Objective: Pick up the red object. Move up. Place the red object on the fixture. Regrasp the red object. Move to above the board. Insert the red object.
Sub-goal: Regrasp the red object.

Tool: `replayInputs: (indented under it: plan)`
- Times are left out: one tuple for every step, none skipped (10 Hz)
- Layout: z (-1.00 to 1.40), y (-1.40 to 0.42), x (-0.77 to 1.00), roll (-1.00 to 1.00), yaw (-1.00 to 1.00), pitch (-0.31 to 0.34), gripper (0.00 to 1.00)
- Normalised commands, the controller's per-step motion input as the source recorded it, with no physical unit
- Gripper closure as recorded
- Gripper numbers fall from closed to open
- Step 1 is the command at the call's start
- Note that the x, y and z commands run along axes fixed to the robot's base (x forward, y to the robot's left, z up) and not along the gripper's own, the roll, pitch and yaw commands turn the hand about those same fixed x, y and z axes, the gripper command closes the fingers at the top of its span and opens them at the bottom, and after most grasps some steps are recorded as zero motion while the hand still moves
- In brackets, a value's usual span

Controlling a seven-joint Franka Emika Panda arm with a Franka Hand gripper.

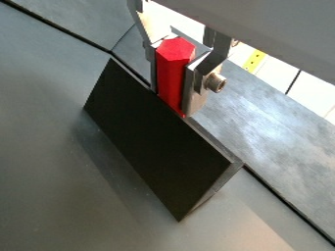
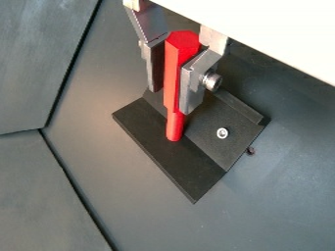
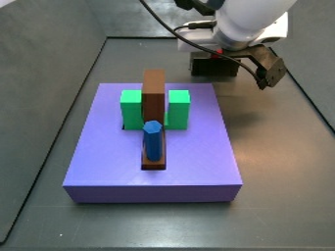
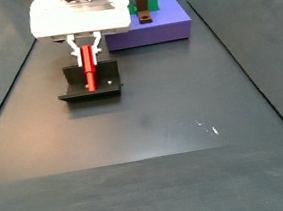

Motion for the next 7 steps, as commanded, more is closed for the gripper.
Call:
replayInputs:
  plan:
    - [0.00,0.00,0.00,0.00,0.00,0.000,1.00]
    - [0.00,0.00,0.00,0.00,0.00,0.000,1.00]
    - [0.00,0.00,0.00,0.00,0.00,0.000,1.00]
    - [0.00,0.00,0.00,0.00,0.00,0.000,1.00]
    - [0.00,0.00,0.00,0.00,0.00,0.000,1.00]
    - [0.00,0.00,0.00,0.00,0.00,0.000,1.00]
    - [0.00,0.00,0.00,0.00,0.00,0.000,1.00]
